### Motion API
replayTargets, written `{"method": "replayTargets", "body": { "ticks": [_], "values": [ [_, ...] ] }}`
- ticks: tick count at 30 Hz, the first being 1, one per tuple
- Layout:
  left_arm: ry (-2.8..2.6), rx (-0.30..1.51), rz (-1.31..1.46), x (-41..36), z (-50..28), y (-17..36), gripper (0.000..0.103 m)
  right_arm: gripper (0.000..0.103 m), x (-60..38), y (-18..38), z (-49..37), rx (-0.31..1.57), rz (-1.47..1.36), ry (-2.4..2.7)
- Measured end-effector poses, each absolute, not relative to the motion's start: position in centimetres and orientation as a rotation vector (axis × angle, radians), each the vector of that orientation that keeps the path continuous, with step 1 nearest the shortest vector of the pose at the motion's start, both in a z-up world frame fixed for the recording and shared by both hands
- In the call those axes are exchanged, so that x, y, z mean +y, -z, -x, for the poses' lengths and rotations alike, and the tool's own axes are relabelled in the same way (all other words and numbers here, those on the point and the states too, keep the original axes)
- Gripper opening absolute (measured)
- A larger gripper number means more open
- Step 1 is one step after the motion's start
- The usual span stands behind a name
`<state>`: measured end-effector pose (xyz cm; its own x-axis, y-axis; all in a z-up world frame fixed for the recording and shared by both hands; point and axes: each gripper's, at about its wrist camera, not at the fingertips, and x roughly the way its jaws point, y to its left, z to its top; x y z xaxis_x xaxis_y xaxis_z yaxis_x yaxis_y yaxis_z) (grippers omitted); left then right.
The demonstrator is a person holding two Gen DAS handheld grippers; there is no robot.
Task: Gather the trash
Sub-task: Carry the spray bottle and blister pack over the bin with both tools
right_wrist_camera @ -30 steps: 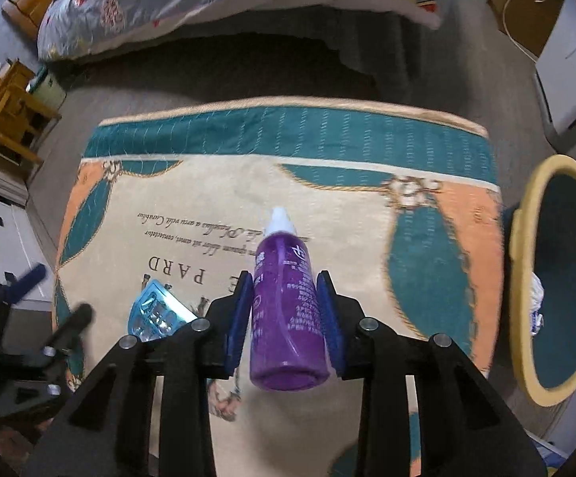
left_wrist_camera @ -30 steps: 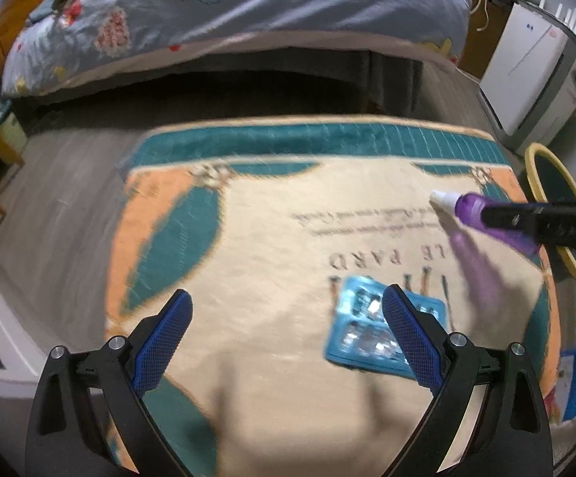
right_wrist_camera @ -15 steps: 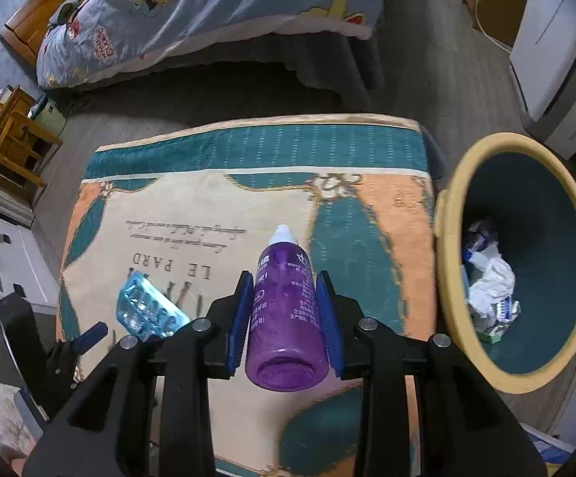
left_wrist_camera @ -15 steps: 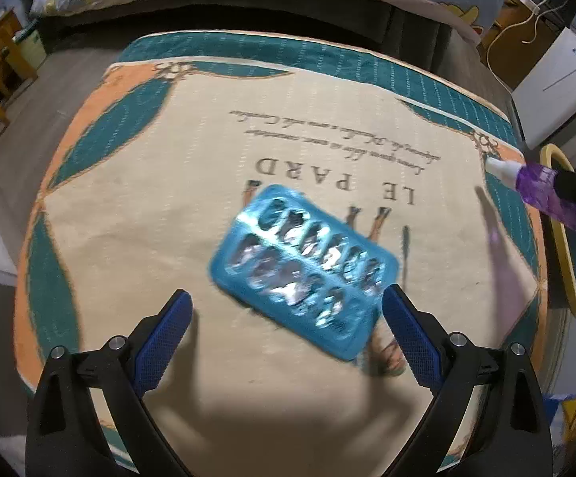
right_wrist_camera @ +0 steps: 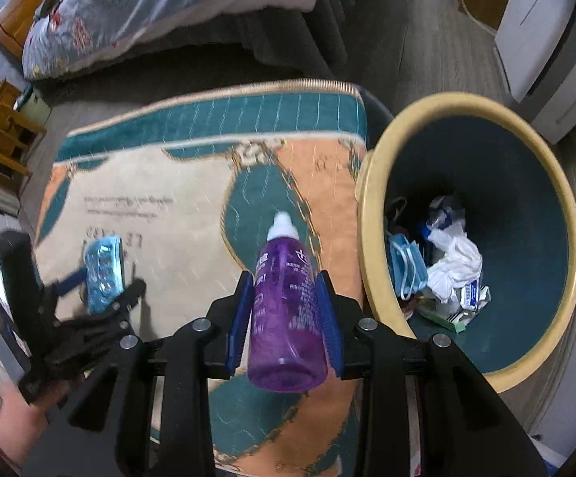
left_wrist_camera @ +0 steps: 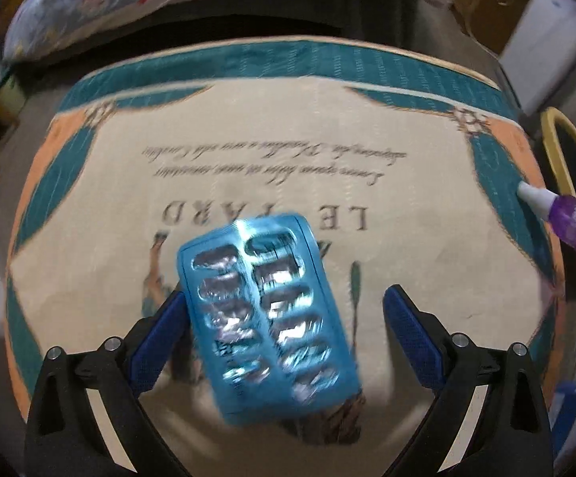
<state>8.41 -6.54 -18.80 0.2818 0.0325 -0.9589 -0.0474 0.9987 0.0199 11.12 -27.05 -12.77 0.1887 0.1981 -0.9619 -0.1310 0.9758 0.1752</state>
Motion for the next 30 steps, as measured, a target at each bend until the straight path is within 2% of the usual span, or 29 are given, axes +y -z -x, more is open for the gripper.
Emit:
{"method": "replayTargets", "body": {
  "ticks": [11,12,15,21,30],
  "values": [
    [0.027,1.276,-0.042,-7.9,-8.5,18.8,0.091,0.033,-25.1,16.9,-11.1,1.507,0.043,-0.263],
    [0.033,1.275,-0.043,-7.8,-8.3,18.6,0.089,0.033,-24.8,17.1,-11.1,1.511,0.06,-0.263],
    [0.056,1.259,-0.064,-7.7,-8.3,18.1,0.07,0.032,-24.0,17.4,-10.9,1.531,0.12,-0.27],
    [0.101,1.247,-0.091,-8.0,-8.2,17.1,0.07,0.032,-24.8,15.7,-11.0,1.493,0.06,-0.235],
    [0.236,1.118,-0.09,-11.6,-7.9,11.8,0.07,0.032,-27.8,11.2,-10.6,1.366,-0.086,-0.208]
  ]
}}
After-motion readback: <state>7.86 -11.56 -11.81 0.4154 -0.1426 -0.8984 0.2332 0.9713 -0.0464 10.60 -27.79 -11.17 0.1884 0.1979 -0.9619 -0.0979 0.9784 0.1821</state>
